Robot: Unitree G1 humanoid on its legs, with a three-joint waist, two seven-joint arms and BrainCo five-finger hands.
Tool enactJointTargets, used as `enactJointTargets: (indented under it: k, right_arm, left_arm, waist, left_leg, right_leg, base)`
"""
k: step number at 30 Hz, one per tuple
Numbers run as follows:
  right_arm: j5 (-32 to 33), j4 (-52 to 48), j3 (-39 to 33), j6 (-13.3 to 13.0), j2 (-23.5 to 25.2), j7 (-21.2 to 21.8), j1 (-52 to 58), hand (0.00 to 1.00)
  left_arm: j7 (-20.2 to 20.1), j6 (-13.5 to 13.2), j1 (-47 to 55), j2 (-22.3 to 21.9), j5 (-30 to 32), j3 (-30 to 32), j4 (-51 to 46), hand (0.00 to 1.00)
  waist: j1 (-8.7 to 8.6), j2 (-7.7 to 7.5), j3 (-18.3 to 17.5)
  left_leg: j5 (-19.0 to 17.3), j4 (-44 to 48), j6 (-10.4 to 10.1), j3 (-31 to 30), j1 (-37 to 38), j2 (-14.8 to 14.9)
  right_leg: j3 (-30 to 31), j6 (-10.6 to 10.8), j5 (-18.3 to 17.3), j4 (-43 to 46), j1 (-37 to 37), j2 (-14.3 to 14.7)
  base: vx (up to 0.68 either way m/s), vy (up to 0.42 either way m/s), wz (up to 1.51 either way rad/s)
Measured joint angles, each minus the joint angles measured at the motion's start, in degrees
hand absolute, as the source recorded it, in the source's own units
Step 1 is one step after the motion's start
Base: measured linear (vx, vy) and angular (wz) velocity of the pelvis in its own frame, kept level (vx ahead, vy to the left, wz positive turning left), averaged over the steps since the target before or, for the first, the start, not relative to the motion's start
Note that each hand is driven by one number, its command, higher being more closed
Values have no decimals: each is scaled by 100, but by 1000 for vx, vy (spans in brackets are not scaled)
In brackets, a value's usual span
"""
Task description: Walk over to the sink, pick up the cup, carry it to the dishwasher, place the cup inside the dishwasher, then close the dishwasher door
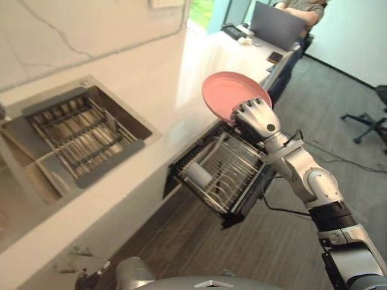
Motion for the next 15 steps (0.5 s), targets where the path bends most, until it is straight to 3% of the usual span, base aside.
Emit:
enactJointTargets:
  k: [1, 3, 4, 7, 9, 12, 15]
  right_arm:
    - [69, 15, -11, -7, -16, 101, 11, 100]
    - [107, 39, -32, -9, -24, 139, 91, 100]
    - [246, 47, -50, -10, -63, 177, 180, 100]
    - [283, 52, -91, -20, -275, 317, 378, 100]
    - [280, 58, -97, -9, -271, 360, 446, 100]
    - [280, 66, -97, 8, -258, 366, 578, 100]
    - [286, 148, -101, 87, -230, 365, 582, 100]
  left_arm:
    - [-53, 2, 5, -114, 20, -21, 11, 0]
    - [-78, 10, 16, -284, 75, -26, 17, 0]
    - [-75, 10, 50, -453, 128, -25, 16, 0]
    - [-72, -1, 214, -595, 170, -25, 7, 0]
    - [-69, -8, 371, -618, 170, -26, 13, 0]
    - [-58, -20, 511, -581, 172, -21, 28, 0]
    - [-60, -36, 416, -513, 267, -22, 32, 0]
  waist:
    - [-39, -12, -6]
    - [-76, 14, -1]
    - [-78, 137, 4]
    - [-88, 330, -46]
    - [-99, 371, -39]
    - [-97, 348, -36]
    - [-143, 234, 3]
  left_leg:
    - [187, -244, -177, 29, 85, 72]
    - [410, -484, -284, 30, 159, 62]
    - [656, -790, -369, 31, 256, 79]
    - [1069, -1430, -380, -12, 381, 91]
    - [1200, -1721, -392, -37, 493, 6]
    - [1221, -1912, -412, -205, 503, -147]
    - [1282, -2006, -339, -420, 290, -350]
  right_leg:
    - [2, 326, -220, -226, 79, 169]
    - [6, 680, -366, -515, 206, 304]
    - [-7, 823, -359, -904, 335, 535]
    - [-73, 712, -190, -1288, 360, 798]
    - [-20, 708, -154, -1373, 355, 847]
    - [-6, 742, 35, -1675, 371, 862]
    - [-109, 799, 357, -2075, 377, 830]
  base:
    - [-69, -295, -28]
    - [-91, -336, -14]
    - [-80, -268, -11]
    - [-102, -138, 1]
    - [-79, -39, -5]
    - [-55, 13, -4]
    - [8, 44, 13]
